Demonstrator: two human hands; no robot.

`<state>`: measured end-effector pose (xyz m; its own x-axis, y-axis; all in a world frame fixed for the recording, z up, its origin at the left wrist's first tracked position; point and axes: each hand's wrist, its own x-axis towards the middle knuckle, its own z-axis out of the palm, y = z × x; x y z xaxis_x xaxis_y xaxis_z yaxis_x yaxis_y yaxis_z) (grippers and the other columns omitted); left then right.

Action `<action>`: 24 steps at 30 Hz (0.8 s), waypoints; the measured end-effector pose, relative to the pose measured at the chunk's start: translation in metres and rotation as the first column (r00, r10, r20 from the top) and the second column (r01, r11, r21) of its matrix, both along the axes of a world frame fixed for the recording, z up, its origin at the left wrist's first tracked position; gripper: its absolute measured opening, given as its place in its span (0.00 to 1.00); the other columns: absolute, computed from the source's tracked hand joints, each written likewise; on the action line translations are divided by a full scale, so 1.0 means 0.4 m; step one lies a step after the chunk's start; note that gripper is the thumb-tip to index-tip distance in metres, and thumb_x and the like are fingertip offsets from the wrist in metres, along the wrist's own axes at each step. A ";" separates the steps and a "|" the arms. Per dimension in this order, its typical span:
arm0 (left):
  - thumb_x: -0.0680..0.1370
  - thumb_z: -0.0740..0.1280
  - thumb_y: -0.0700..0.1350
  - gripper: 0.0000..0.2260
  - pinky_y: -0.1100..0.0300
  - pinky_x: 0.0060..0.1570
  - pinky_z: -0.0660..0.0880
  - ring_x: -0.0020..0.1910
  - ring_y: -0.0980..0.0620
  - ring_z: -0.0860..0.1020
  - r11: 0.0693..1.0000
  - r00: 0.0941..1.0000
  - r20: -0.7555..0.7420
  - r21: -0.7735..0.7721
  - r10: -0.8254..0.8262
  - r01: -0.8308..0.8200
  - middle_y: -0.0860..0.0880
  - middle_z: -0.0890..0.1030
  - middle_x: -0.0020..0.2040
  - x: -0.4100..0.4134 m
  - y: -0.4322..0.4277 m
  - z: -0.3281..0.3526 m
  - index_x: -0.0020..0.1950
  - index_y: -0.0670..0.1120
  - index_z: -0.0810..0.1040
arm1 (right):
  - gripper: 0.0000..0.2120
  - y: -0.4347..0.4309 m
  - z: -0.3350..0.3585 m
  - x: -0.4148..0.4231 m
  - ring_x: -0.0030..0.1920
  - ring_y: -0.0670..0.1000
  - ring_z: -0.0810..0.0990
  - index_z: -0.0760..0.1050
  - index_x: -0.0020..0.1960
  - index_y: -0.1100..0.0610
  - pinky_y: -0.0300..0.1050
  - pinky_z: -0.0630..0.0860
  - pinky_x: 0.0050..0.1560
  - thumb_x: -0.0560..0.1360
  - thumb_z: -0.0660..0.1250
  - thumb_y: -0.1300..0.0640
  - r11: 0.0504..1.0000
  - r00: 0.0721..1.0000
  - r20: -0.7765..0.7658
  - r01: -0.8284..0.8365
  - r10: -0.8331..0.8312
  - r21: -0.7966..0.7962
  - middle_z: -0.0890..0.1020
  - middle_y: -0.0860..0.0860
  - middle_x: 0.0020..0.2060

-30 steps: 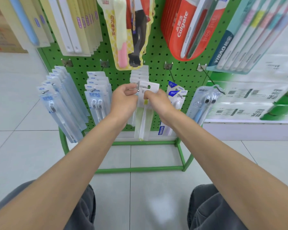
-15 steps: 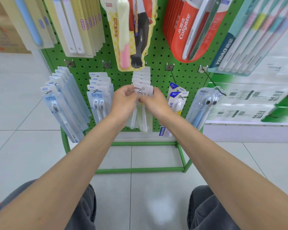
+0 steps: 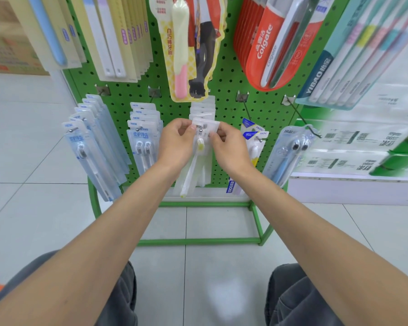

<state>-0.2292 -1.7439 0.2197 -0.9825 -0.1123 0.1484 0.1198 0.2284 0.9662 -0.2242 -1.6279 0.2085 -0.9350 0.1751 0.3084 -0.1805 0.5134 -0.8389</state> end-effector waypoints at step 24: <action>0.84 0.59 0.47 0.06 0.46 0.61 0.76 0.57 0.47 0.78 0.998 0.993 0.117 0.068 0.001 -0.009 0.49 0.79 0.53 -0.024 -0.004 -0.011 0.53 0.50 0.74 | 0.16 0.079 0.114 -0.089 0.38 0.45 0.71 0.78 0.65 0.58 0.33 0.65 0.44 0.79 0.63 0.64 0.845 0.993 0.014 -0.106 0.116 0.523 0.81 0.52 0.50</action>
<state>-0.2390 -1.7454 0.2152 -0.9921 -0.1234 0.0246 0.0044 0.1617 0.9868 -0.2598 -1.5963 0.2543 -0.9320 -0.1215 0.3416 -0.2753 0.8503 -0.4485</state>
